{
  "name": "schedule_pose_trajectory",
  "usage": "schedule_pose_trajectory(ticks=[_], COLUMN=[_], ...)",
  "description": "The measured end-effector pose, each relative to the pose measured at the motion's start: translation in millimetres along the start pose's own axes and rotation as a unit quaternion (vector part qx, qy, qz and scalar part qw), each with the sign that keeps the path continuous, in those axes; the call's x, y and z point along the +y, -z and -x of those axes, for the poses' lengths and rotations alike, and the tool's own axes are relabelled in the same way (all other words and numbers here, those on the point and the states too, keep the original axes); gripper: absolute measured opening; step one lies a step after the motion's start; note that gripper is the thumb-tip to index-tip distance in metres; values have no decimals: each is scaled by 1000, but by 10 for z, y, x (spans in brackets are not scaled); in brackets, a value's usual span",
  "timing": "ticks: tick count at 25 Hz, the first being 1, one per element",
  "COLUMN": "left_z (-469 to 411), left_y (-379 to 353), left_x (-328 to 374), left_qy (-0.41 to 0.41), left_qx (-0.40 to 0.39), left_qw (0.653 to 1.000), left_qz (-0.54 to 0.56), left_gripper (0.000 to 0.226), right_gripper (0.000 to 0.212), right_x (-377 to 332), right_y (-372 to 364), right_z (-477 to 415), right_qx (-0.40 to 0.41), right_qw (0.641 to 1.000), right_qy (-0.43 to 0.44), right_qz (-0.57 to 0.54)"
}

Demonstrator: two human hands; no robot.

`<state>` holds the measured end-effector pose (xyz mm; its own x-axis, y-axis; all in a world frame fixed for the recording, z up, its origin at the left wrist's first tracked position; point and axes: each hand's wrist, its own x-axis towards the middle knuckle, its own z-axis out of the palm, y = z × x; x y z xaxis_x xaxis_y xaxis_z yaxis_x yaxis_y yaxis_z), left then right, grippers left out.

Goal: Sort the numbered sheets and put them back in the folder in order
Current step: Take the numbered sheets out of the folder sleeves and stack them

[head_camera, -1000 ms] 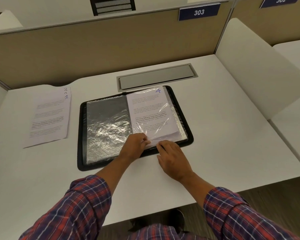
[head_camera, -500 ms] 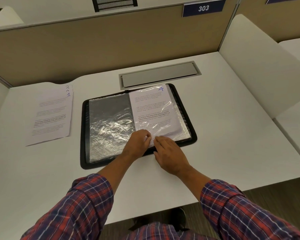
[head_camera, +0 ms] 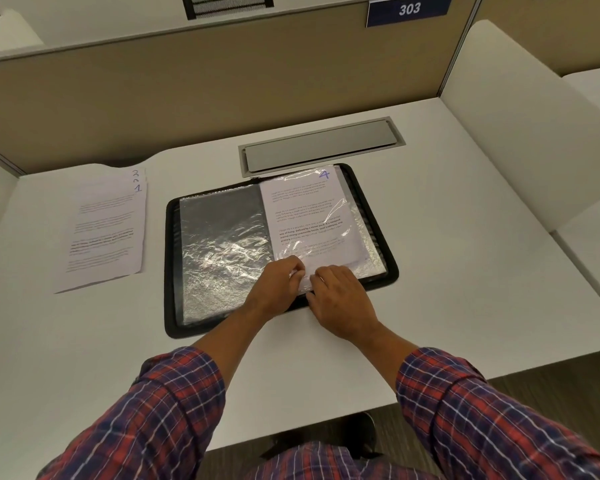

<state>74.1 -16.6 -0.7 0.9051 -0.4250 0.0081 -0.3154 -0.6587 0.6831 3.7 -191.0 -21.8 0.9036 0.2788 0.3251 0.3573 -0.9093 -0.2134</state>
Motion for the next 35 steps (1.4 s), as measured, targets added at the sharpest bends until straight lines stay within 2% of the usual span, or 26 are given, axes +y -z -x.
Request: schedule_pose_trajectory(ticks=[2,6,9,11,13,16,19,22,24,26,28,32,33,35], left_z=[10,19,28,28,53,129,268,421,512,588,628,697,743,867], left_y=[-4,20,22,2,-24,-90,-212,-331,-380,-426,-465,-527,-554,-618], left_x=[-1,-6,19,12,-1,-43,-66,-102,-108,-103,-87,-47,-33,-13], left_qy=[-1,-4,-19,-18,-22,-73,-140,-179,-197,-210,-220,-232,-236,-241], left_qx=[7,15,22,16,1,-33,-88,-104,-82,-53,-21,22,26,32], left_qw=[1000,1000,1000,1000,999,992,964,942,942,942,937,934,935,934], left_qz=[7,8,-6,-12,-26,-100,-206,-262,-259,-258,-272,-271,-265,-261], left_gripper=[8,8,6,7,19,54,88,85,76,70,63,45,42,39], right_gripper=[31,85,97,95,89,75,61,46,40,38,39,39,37,31], right_x=[-9,101,159,136,107,101,104,127,178,231,306,503,554,653], right_y=[11,-97,-67,-24,-12,46,95,125,191,287,357,464,480,467], right_z=[-46,-110,-103,-35,126,397,620,736,694,589,467,232,201,177], right_qx=[1,-126,-183,-178,-158,-126,-93,-11,64,96,80,-4,-20,-39], right_qw=[999,989,978,979,982,987,991,998,991,968,926,788,773,779], right_qy=[33,-59,-79,-74,-61,-39,-33,-53,-115,-214,-321,-502,-519,-516], right_qz=[-5,51,58,68,86,94,91,32,-34,-94,-179,-355,-365,-355])
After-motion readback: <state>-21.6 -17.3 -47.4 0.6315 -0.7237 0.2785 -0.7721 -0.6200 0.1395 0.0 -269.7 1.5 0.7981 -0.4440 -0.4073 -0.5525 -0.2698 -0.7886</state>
